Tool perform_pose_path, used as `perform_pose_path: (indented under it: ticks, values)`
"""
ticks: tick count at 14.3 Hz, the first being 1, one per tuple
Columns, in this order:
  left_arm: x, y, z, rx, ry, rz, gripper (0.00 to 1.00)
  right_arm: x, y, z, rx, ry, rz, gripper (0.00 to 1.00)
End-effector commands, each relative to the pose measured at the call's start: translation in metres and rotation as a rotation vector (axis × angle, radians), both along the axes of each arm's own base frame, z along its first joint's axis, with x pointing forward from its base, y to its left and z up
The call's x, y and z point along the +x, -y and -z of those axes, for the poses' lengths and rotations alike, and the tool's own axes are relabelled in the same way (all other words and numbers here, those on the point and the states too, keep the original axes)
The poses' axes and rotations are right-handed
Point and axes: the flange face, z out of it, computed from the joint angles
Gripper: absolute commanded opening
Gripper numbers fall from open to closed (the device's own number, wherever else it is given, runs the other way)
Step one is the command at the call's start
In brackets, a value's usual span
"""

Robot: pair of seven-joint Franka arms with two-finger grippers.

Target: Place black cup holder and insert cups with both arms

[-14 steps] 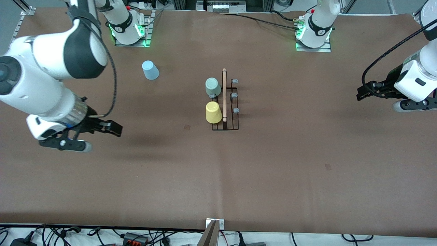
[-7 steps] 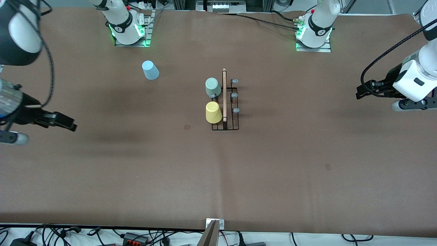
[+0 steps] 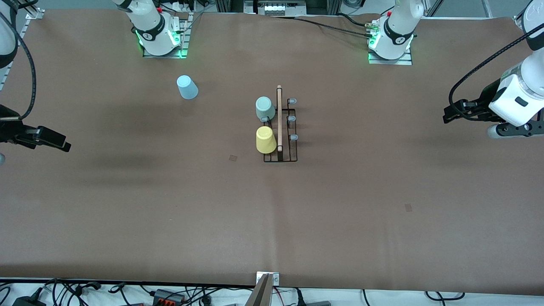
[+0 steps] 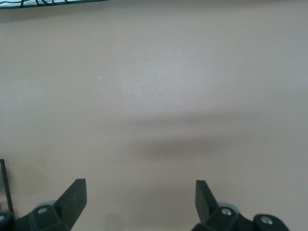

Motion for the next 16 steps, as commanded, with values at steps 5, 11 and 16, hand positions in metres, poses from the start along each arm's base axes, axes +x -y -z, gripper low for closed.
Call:
perform_pose_path:
  ticks: [5, 11, 16]
  values:
    - [-0.003, 0.0, -0.008, -0.014, -0.001, 0.018, 1.0, -0.061, 0.002, 0.003, -0.057, 0.036, -0.062, 1.0]
    - [-0.003, 0.0, -0.008, -0.014, -0.001, 0.018, 1.0, -0.096, 0.002, 0.005, -0.052, -0.008, -0.062, 1.0]
    - [-0.003, 0.0, -0.008, -0.014, -0.001, 0.018, 1.0, -0.09, 0.002, -0.007, -0.052, -0.011, -0.065, 1.0]
